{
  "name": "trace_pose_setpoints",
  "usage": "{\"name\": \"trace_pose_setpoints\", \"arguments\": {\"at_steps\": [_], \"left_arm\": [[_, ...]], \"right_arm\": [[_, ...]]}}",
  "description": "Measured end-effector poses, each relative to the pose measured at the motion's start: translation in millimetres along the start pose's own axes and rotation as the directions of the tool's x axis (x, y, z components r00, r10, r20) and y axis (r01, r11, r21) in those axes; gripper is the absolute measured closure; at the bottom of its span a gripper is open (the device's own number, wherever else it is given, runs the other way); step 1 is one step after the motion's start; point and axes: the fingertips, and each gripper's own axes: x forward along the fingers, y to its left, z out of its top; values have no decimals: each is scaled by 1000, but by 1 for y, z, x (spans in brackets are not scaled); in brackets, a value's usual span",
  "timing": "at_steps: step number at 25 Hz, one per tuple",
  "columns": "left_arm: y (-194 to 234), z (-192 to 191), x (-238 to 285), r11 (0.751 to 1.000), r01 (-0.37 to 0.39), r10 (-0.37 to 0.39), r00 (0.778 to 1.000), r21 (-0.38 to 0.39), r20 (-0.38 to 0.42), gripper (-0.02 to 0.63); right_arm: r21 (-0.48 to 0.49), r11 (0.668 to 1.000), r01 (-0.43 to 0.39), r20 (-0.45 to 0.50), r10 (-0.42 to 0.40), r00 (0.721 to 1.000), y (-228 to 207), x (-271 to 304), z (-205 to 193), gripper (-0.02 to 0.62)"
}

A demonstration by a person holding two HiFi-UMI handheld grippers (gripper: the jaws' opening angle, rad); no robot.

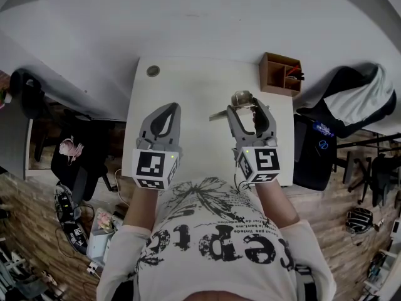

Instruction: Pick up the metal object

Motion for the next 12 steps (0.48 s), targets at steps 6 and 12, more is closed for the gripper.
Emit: {"name": "trace_pose_setpoints", "arguments": {"at_steps": [6,12], "left_arm": [[4,4,-1,1000,-15,15,1000,6,8,595],[3,1,1,1000,-13,13,1000,2,2,595]], "right_arm": [[-4,1000,-1,-1,1,1000,0,1,0,318],[5,1000,-1,-10,1,1000,-1,3,-6,318]]}}
